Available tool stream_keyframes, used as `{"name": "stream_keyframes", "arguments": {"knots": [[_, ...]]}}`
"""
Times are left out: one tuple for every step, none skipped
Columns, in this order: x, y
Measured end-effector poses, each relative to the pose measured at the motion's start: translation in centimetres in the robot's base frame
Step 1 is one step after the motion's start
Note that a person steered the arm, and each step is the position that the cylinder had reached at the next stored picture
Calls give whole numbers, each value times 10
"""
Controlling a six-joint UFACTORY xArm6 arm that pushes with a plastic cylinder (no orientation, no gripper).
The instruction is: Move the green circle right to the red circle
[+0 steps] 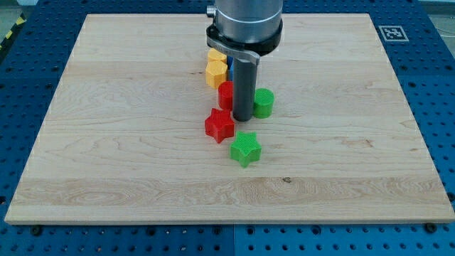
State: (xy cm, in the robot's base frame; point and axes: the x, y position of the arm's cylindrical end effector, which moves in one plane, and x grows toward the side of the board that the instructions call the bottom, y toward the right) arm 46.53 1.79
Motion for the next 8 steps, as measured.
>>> {"name": "stream_keyframes", "arguments": {"knots": [[1,-7],[-18,-7],[-27,-7],[-15,-7],[6,-2],[7,9],[-13,20],[-16,20]]}}
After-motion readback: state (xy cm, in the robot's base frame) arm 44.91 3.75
